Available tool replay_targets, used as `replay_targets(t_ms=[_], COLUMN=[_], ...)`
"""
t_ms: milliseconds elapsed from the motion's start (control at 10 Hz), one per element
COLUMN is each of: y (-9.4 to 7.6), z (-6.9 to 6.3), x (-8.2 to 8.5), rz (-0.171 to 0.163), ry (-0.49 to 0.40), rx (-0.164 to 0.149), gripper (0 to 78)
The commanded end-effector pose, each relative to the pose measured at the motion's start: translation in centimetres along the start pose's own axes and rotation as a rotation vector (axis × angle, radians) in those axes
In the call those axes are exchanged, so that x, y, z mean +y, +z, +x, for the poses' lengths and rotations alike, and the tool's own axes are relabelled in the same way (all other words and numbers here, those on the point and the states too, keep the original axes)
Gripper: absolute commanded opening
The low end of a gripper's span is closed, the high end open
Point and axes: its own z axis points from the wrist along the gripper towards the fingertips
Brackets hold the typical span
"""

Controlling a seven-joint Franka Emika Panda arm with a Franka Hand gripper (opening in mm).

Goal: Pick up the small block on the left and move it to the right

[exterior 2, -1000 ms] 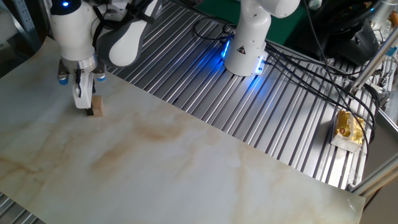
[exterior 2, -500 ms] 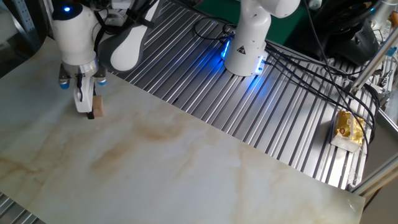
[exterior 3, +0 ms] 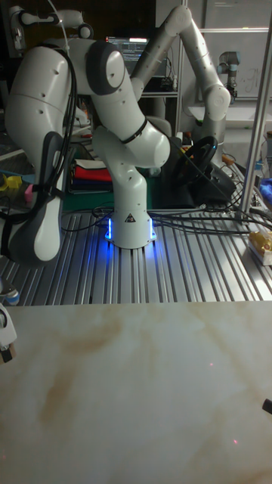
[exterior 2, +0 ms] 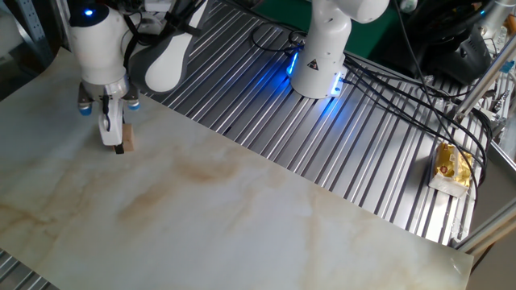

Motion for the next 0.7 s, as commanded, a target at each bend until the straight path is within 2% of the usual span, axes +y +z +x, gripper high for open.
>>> replay_targets(t_ms=[100,300,700], y=[-0.11,-0.13,-0.12], z=[0.01,0.00,-0.01], x=[-0.11,-0.12,-0.12], rz=[-0.002,-0.001,0.000], ry=[-0.038,-0.038,0.024], rx=[-0.010,-0.013,-0.013], gripper=[77.5,77.5,77.5])
